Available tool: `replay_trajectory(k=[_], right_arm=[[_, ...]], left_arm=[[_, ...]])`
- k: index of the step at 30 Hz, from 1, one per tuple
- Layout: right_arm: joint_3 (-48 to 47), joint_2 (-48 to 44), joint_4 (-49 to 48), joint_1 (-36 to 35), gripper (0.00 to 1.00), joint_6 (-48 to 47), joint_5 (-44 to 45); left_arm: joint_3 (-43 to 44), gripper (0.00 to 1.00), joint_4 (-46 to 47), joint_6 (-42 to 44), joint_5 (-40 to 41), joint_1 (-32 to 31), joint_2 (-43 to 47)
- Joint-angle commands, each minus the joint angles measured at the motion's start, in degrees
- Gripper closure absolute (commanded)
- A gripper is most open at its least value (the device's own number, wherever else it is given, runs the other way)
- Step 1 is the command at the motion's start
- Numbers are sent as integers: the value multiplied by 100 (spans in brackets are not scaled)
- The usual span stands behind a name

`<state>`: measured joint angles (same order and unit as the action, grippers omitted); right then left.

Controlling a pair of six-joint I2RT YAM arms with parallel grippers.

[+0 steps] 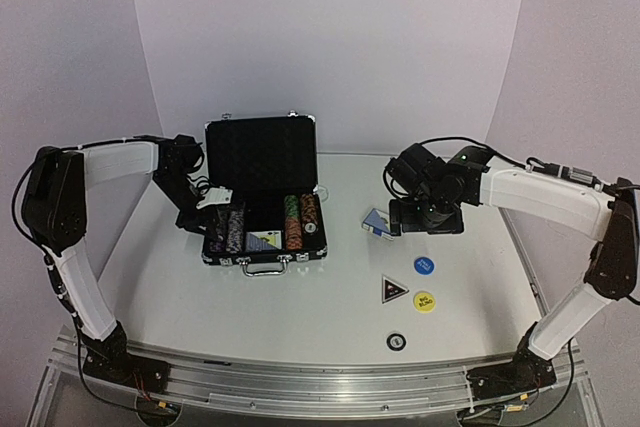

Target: Pack up texas hold em set

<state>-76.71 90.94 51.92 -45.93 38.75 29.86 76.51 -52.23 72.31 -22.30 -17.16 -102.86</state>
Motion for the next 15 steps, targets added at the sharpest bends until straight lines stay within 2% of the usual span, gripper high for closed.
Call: replay_trajectory(k=[1, 4, 6, 7, 9, 12, 15], right_arm=[[17, -87, 59, -9, 2, -18, -20], [87, -112, 64, -11, 2, 21, -50], [165, -142, 60, -14, 2, 36, -131], [217, -166, 60, -12, 2, 52, -182], [315, -216, 57, -7, 2, 74, -319], [382, -173, 34, -18, 2, -111, -599], [429, -43, -43, -23, 2, -352, -772]], left_arm=[[521, 56, -381, -153, -382, 32, 334], [839, 33, -416, -348, -705, 38, 476], [1088, 9, -290, -623, -972, 38, 590], [1213, 2, -156, -836, -1098, 38, 639], [1404, 0, 257, -1378, -1223, 27, 733], [1456, 0, 861, -2242, -885, 9, 867], [843, 0, 1827, -3254, -326, 5, 1149]])
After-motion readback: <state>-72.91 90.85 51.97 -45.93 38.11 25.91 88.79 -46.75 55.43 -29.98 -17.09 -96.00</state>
